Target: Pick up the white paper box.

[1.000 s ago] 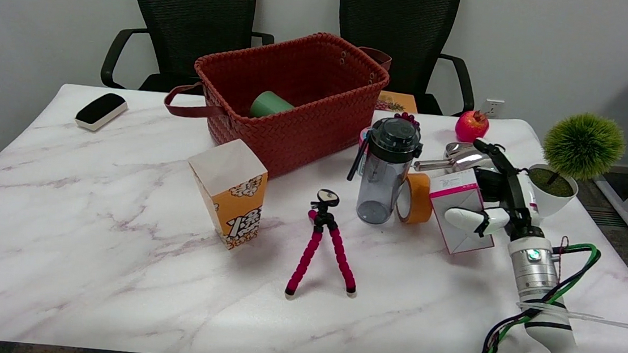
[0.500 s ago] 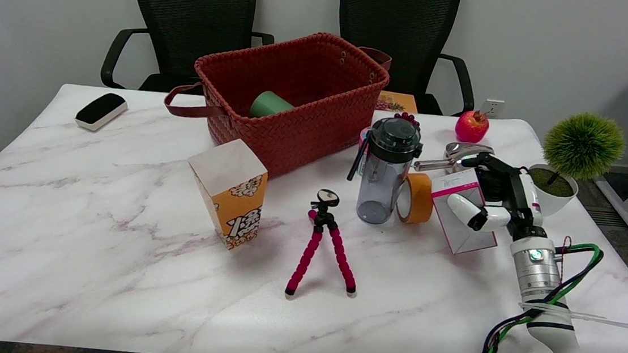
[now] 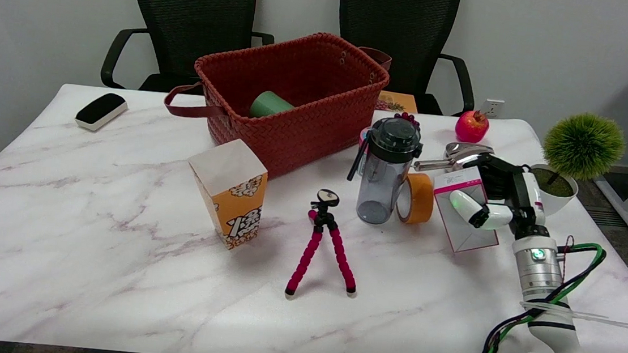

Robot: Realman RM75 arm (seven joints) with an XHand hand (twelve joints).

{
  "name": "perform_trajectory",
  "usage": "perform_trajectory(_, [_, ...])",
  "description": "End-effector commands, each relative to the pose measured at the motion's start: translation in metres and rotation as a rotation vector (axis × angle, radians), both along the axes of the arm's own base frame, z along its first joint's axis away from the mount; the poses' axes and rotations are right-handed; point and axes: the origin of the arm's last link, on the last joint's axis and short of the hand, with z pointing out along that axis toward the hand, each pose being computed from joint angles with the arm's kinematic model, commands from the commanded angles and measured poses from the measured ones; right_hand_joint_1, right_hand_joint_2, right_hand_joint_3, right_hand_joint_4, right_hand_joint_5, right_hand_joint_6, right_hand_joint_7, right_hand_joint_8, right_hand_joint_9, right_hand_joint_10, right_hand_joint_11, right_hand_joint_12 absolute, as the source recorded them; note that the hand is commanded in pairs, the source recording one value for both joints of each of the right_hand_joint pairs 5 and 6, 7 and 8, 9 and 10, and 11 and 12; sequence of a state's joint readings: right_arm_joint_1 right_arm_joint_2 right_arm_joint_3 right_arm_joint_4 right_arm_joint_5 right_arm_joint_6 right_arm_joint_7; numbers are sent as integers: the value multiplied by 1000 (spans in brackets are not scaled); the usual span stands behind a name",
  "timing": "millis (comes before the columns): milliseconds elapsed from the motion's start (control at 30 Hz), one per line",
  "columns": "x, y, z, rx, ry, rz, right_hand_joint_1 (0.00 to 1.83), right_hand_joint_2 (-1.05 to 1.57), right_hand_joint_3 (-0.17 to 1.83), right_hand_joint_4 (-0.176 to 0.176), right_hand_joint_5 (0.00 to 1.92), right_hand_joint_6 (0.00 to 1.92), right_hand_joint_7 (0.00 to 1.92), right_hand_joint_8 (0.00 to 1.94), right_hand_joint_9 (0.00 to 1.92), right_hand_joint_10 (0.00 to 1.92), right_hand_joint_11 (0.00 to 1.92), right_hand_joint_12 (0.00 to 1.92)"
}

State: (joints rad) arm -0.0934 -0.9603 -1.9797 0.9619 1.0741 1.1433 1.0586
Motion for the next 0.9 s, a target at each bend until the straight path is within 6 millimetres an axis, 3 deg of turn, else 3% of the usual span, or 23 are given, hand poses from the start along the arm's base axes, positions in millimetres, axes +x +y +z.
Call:
perform_trajectory(33, [18,-2,1,-3,38,82,1191,201,1077,0,936,936,1430,1430,1335,1335,1870,1870])
perform_trajectory(433, [87,-19,-4,14,214,261,1196,194,1067,0,931,931,1425,1425,1334,1334,1855,1855])
perform_trajectory(667, [138,-26,-18,-6,357,322,1205,142,1088,0,892,892,1389,1389,1310,1310,1819,1819])
perform_trajectory(900, [174,-37,-41,14,468,307,1206,81,1145,0,883,883,1374,1374,1298,1298,1801,1801])
